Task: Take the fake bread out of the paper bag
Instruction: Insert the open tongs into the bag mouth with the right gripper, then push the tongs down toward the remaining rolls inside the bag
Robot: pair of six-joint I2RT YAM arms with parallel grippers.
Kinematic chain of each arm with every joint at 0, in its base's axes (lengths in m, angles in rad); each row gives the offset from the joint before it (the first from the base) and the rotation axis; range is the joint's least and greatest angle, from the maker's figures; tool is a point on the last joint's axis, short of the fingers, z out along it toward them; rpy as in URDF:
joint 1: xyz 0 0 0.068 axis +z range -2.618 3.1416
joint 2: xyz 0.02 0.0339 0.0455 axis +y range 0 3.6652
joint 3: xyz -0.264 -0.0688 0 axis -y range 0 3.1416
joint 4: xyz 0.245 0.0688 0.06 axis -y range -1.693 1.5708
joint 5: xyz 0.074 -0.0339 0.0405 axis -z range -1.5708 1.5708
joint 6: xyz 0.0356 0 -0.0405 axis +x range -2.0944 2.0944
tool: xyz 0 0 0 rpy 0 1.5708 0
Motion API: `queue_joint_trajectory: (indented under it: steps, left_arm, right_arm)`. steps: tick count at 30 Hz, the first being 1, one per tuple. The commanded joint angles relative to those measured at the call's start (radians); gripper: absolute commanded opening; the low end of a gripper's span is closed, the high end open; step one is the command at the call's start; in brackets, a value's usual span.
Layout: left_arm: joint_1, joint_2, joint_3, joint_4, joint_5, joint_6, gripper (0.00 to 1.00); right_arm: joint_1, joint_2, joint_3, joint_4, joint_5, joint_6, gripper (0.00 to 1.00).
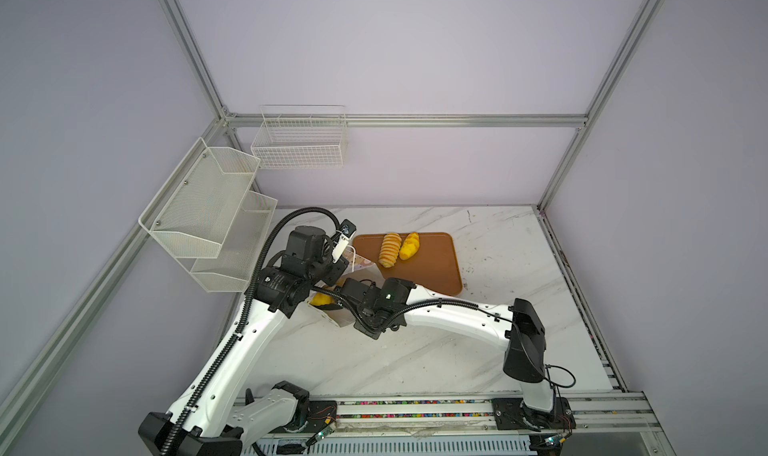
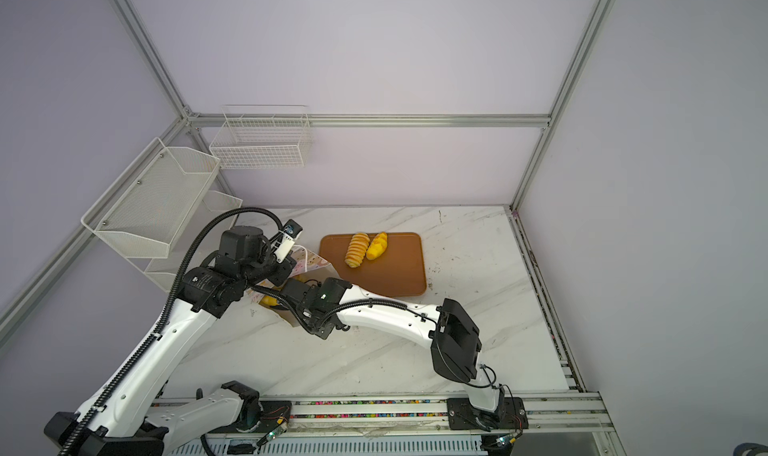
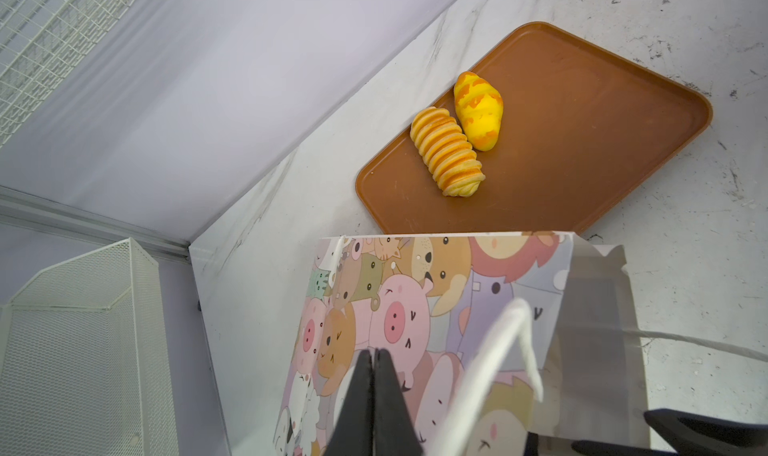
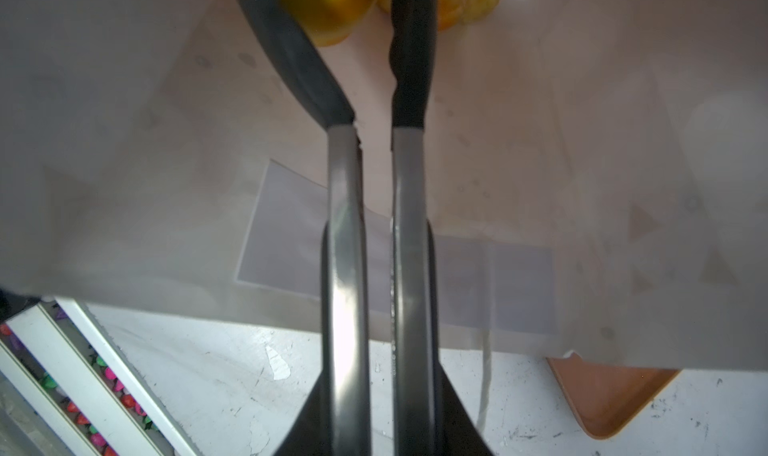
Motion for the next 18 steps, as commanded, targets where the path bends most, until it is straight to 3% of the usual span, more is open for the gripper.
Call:
queue_joint_trajectory:
  steps: [1, 18]
  left_arm:
    - [-0.003, 0.008, 0.079, 0.025, -0.043, 0.003, 0.0]
    - [0.002, -0.013, 0.058, 0.062, -0.125, -0.072, 0.0]
  right_arm:
    - [0.002, -0.086, -0.008, -0.025, 0.063, 0.04, 0.05]
    - [-0.009, -0.296, -0.148, -0.01, 0.103, 0.164, 0.04]
